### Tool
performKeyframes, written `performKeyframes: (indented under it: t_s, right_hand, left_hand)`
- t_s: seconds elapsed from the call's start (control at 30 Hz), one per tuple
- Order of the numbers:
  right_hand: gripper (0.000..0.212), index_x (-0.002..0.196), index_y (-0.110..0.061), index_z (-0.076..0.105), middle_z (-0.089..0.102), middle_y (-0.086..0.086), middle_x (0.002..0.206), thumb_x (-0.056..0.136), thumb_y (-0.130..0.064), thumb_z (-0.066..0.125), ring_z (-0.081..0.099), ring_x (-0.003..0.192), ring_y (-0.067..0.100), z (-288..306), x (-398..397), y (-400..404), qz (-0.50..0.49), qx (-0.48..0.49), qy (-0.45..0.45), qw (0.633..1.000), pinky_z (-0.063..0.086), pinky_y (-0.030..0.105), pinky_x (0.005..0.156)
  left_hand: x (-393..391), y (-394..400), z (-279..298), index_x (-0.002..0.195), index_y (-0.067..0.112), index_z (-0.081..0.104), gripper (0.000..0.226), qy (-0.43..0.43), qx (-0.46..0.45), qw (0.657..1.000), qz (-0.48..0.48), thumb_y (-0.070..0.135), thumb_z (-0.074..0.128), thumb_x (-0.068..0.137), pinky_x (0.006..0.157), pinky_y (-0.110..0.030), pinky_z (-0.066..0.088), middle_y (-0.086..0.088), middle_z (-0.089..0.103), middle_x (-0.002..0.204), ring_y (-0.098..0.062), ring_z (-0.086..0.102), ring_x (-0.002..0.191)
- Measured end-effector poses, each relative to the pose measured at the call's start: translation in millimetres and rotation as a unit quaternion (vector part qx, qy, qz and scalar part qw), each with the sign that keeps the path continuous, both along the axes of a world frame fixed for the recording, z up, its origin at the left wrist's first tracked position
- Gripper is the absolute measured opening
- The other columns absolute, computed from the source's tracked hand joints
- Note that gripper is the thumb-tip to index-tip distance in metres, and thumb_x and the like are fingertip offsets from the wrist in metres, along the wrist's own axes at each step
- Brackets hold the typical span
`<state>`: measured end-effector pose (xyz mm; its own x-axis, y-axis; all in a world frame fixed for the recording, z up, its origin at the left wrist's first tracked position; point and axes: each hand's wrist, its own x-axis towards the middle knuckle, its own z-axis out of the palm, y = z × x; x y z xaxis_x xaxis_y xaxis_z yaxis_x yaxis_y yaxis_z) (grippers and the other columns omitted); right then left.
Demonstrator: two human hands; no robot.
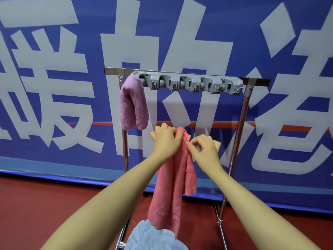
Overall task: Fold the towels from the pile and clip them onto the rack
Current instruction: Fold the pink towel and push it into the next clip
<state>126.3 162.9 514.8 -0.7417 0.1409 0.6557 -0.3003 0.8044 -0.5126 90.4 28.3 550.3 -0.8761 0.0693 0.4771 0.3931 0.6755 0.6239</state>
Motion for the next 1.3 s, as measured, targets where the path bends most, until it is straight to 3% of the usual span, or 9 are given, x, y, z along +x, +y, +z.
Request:
performKeyframes:
  t_s: [0.13,0.47,0.67,0.83,0.9,0.97,1.07,1.2,1.3]
  right_hand:
    - [0.014,0.1,-0.026,0.06,0.054,-0.011,0.094,0.088,-0.034,0.062,0.043,0.095,0.009,-13,1,-3,0.004,-0.005,-0.095,0.995,0.016,0.027,0.081]
    - [0.018,0.092,-0.025,0.07,0.064,-0.009,0.079,0.094,-0.031,0.054,0.047,0.075,0.007,2,2,-23,-0.049,0.02,0.001,0.999,0.018,0.028,0.079]
    - [0.019,0.091,-0.019,0.061,0.06,-0.004,0.068,0.098,-0.026,0.044,0.05,0.077,0.025,4,2,-15,-0.032,-0.139,-0.009,0.99,0.035,0.032,0.07]
    - [0.012,0.097,-0.022,0.047,0.061,0.009,0.093,0.098,-0.012,0.042,0.05,0.068,0.005,21,6,-12,0.004,-0.257,0.009,0.966,0.04,0.018,0.061]
    - [0.022,0.1,-0.026,0.05,0.061,0.008,0.097,0.096,-0.008,0.039,0.049,0.065,0.004,21,6,-11,0.014,-0.244,-0.004,0.97,0.044,0.018,0.061]
    - [0.027,0.098,-0.025,0.061,0.065,-0.001,0.099,0.093,-0.007,0.042,0.056,0.079,0.013,19,4,-13,0.026,-0.197,-0.053,0.979,0.05,0.035,0.081]
    - [0.017,0.104,-0.025,0.065,0.063,-0.006,0.107,0.089,-0.022,0.058,0.054,0.104,0.012,19,4,-24,0.064,-0.13,-0.12,0.982,0.036,0.037,0.103]
    - [0.016,0.093,-0.013,0.064,0.061,0.003,0.091,0.09,-0.026,0.057,0.039,0.079,-0.002,19,4,-34,0.043,-0.063,-0.125,0.989,0.026,0.034,0.09]
    - [0.023,0.089,-0.013,0.066,0.061,0.005,0.087,0.094,-0.031,0.053,0.039,0.077,-0.002,20,4,-34,0.032,-0.039,-0.105,0.993,0.016,0.03,0.076]
  left_hand:
    - [-1,-2,6,0.052,0.024,0.04,0.046,0.009,0.003,1.0,-0.002,0.04,0.042,0.096,0.078,-0.032,0.018,-0.003,0.047,0.089,-0.026,0.039,0.099]
    - [3,-2,13,0.053,0.023,0.039,0.045,0.026,0.0,0.999,0.032,0.037,0.042,0.096,0.079,-0.033,0.021,-0.002,0.045,0.085,-0.021,0.034,0.09]
    - [-2,-13,9,0.089,0.013,0.062,0.028,-0.004,-0.05,0.999,0.019,0.026,0.038,0.095,0.082,-0.035,0.022,-0.007,0.045,0.096,-0.028,0.039,0.1]
    - [-2,-29,8,0.118,0.018,0.05,0.039,-0.017,-0.05,0.998,-0.034,0.002,0.036,0.085,0.093,-0.037,0.024,-0.005,0.05,0.115,-0.025,0.044,0.111]
    - [-2,-34,8,0.118,0.017,0.048,0.041,-0.023,-0.022,0.996,-0.084,-0.001,0.035,0.084,0.096,-0.036,0.027,0.002,0.052,0.11,-0.02,0.047,0.109]
    - [-5,-37,7,0.116,0.017,0.048,0.036,-0.025,-0.001,0.99,-0.139,0.001,0.039,0.086,0.1,-0.039,0.035,0.004,0.057,0.114,-0.02,0.052,0.107]
    - [-3,-35,11,0.114,0.019,0.049,0.031,-0.013,0.0,0.981,-0.194,0.006,0.044,0.087,0.092,-0.04,0.046,-0.006,0.063,0.111,-0.022,0.057,0.1]
    - [3,-31,16,0.117,0.015,0.048,0.033,-0.001,-0.01,0.976,-0.218,0.001,0.046,0.087,0.081,-0.029,0.047,-0.01,0.063,0.101,-0.018,0.058,0.091]
    - [1,-34,15,0.111,0.013,0.051,0.024,0.027,0.005,0.984,-0.176,0.006,0.049,0.088,0.075,-0.029,0.047,-0.003,0.064,0.095,-0.017,0.057,0.083]
